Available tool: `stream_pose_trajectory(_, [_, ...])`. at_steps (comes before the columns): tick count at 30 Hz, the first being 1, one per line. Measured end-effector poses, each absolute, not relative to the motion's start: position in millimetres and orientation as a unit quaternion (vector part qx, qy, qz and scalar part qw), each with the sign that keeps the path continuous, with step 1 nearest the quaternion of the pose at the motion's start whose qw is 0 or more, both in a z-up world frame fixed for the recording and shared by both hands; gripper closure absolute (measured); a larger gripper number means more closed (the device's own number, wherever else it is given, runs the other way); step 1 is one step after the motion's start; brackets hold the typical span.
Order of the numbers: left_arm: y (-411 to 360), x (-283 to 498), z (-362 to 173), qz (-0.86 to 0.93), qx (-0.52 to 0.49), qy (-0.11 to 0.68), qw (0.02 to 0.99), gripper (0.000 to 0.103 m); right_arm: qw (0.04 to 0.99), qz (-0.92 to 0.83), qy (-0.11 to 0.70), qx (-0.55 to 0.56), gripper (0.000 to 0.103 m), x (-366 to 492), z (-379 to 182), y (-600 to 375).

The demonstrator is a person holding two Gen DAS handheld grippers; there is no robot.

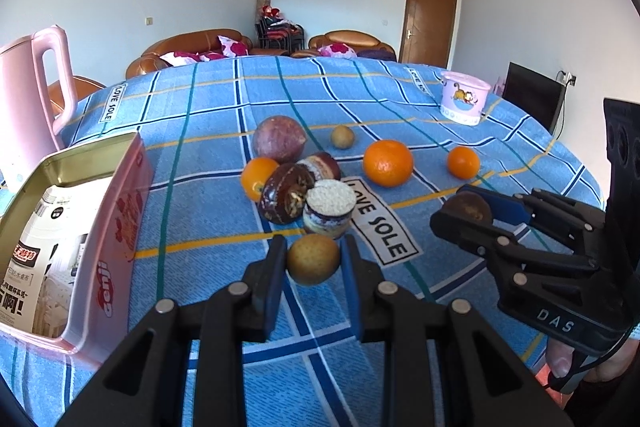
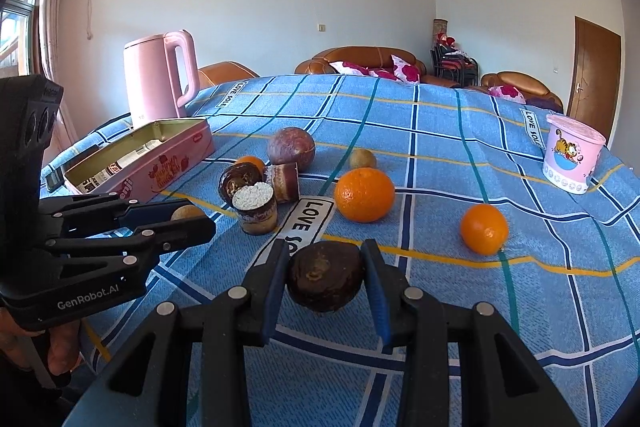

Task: Organize fruits
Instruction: 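Close left tool on small brown fruit while right tool grasps dark brown fruit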

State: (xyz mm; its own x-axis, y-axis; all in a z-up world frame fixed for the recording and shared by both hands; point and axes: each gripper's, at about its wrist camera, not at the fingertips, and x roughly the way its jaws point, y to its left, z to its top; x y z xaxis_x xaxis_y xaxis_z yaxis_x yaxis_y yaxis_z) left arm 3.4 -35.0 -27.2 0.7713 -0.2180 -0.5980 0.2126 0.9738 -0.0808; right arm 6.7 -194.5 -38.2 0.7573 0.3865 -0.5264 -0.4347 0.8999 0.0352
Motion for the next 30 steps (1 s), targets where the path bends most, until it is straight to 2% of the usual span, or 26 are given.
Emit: stream_pose_trajectory(30, [-38,-14,-17,-0.100,0.015,0.256,0.961,0.075,0.945,0.235,0.225,-0.034,0.064,-6,-35,-203])
